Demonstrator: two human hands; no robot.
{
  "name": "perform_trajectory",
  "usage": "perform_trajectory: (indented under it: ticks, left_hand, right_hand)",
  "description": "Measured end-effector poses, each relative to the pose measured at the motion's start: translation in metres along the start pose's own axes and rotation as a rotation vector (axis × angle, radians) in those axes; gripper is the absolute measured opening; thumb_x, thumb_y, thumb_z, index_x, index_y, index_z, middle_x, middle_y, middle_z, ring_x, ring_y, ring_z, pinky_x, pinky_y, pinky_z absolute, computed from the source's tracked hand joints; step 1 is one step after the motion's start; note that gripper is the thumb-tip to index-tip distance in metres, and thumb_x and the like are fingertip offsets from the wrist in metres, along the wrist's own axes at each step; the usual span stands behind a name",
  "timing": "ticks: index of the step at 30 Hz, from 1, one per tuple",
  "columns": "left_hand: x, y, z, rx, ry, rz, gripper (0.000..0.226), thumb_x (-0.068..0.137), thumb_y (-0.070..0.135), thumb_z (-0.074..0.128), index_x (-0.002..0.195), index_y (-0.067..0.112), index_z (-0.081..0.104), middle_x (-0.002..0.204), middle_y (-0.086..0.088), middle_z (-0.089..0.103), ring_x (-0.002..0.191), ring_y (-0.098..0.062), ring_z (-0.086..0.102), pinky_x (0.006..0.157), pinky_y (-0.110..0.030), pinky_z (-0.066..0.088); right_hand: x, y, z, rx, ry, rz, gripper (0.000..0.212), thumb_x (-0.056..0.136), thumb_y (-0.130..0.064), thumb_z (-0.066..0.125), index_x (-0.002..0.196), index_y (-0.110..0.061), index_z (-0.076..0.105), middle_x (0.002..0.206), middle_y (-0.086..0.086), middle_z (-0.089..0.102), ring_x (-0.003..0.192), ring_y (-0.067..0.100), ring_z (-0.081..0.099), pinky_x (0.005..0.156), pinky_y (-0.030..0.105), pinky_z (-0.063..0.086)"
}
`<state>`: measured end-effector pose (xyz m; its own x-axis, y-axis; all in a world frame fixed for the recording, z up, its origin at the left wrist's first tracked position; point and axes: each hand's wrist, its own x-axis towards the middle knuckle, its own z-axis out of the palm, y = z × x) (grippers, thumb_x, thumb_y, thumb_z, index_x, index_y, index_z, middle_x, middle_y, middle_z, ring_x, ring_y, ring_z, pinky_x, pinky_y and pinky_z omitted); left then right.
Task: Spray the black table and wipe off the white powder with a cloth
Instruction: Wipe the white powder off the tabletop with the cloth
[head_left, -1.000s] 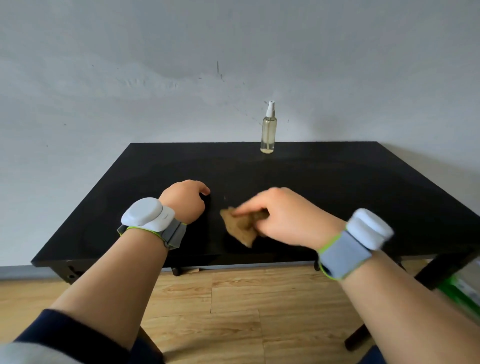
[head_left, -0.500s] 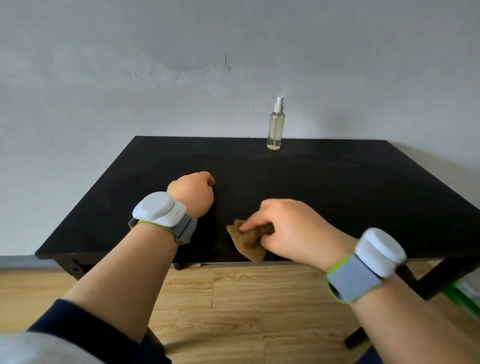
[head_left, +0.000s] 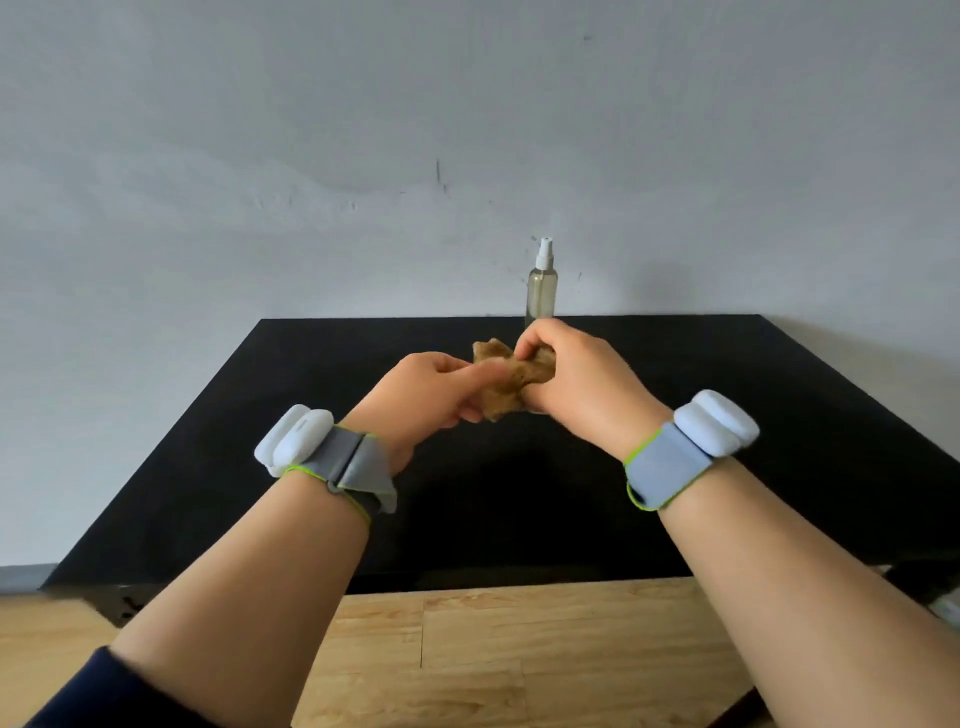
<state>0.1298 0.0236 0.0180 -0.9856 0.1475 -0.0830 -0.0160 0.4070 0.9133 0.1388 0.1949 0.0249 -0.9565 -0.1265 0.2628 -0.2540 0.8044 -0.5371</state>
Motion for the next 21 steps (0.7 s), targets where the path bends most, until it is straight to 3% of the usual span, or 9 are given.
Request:
perform_trajectory:
  ticks: [2,4,7,9,11,14,16,18,21]
  left_hand:
    - [0.016,0.002,0.000,-0.062,0.071,-0.012,0.023,0.084,0.024,0.071,0.103,0.011,0.068,0.089,-0.007,0.076,0.074,-0.015,0.068,0.063,-0.019,0.053]
    - [0.033,0.001,-0.002,-0.169,0.129,-0.040,0.025,0.083,0.010,0.070,0.107,0.006,0.066,0.089,-0.011,0.073,0.071,-0.018,0.066,0.063,-0.022,0.053]
    - [0.066,-0.001,-0.006,-0.302,0.201,-0.081,0.024,0.084,0.004,0.068,0.107,0.006,0.062,0.088,-0.010,0.069,0.069,-0.019,0.064,0.071,-0.030,0.053]
    - [0.093,-0.006,-0.008,-0.346,0.230,-0.113,0.024,0.084,0.002,0.067,0.107,0.008,0.060,0.082,-0.007,0.067,0.066,-0.018,0.062,0.069,-0.031,0.051]
    - [0.112,-0.013,-0.009,-0.361,0.242,-0.149,0.025,0.084,0.002,0.067,0.108,0.008,0.059,0.082,-0.006,0.066,0.065,-0.017,0.062,0.068,-0.031,0.051]
    - [0.148,-0.022,-0.006,-0.328,0.277,-0.185,0.029,0.083,0.005,0.068,0.111,0.005,0.062,0.092,-0.012,0.068,0.071,-0.021,0.063,0.068,-0.033,0.053]
    - [0.166,-0.027,-0.005,-0.238,0.339,-0.185,0.033,0.079,0.010,0.072,0.111,0.006,0.064,0.098,-0.013,0.070,0.082,-0.025,0.067,0.077,-0.035,0.057]
    - [0.184,-0.032,-0.006,-0.110,0.380,-0.178,0.032,0.075,0.017,0.074,0.105,0.011,0.067,0.097,-0.011,0.072,0.087,-0.028,0.070,0.085,-0.040,0.057]
    - [0.201,-0.032,-0.008,0.098,0.399,-0.156,0.008,0.074,0.015,0.069,0.075,0.019,0.062,0.077,-0.005,0.067,0.071,-0.024,0.060,0.076,-0.033,0.057]
  right_hand:
    - [0.019,0.002,0.003,0.014,-0.001,-0.002,0.028,0.079,-0.015,0.071,0.100,-0.029,0.058,0.092,-0.005,0.063,0.070,0.005,0.055,0.052,0.018,0.035]
    - [0.033,0.006,0.005,0.087,0.009,0.005,0.031,0.080,-0.021,0.073,0.108,-0.029,0.062,0.103,-0.004,0.063,0.083,0.009,0.059,0.058,0.013,0.037]
    - [0.059,0.022,0.011,0.240,0.048,0.086,0.052,0.084,-0.032,0.073,0.133,-0.031,0.056,0.131,-0.003,0.056,0.117,0.016,0.056,0.082,0.014,0.040]
    - [0.078,0.031,0.016,0.346,0.016,0.175,0.064,0.086,-0.036,0.070,0.144,-0.036,0.043,0.140,-0.002,0.052,0.122,0.021,0.056,0.096,0.023,0.044]
    - [0.091,0.036,0.024,0.526,0.004,0.251,0.065,0.088,-0.028,0.070,0.145,-0.037,0.040,0.125,0.008,0.064,0.104,0.030,0.068,0.091,0.036,0.056]
    - [0.119,0.043,0.039,0.564,0.071,0.276,0.054,0.087,-0.014,0.068,0.137,-0.028,0.055,0.097,0.014,0.073,0.090,0.034,0.072,0.085,0.042,0.059]
    - [0.138,0.048,0.050,0.496,0.085,0.289,0.046,0.084,-0.013,0.068,0.128,-0.023,0.064,0.102,0.008,0.073,0.093,0.029,0.070,0.091,0.038,0.055]
    - [0.153,0.051,0.058,0.424,0.047,0.302,0.044,0.085,-0.012,0.065,0.128,-0.022,0.064,0.100,0.003,0.067,0.088,0.022,0.064,0.084,0.025,0.049]
    - [0.167,0.054,0.065,0.318,0.001,0.305,0.046,0.090,-0.013,0.060,0.136,-0.019,0.056,0.116,0.004,0.065,0.099,0.023,0.063,0.075,0.019,0.039]
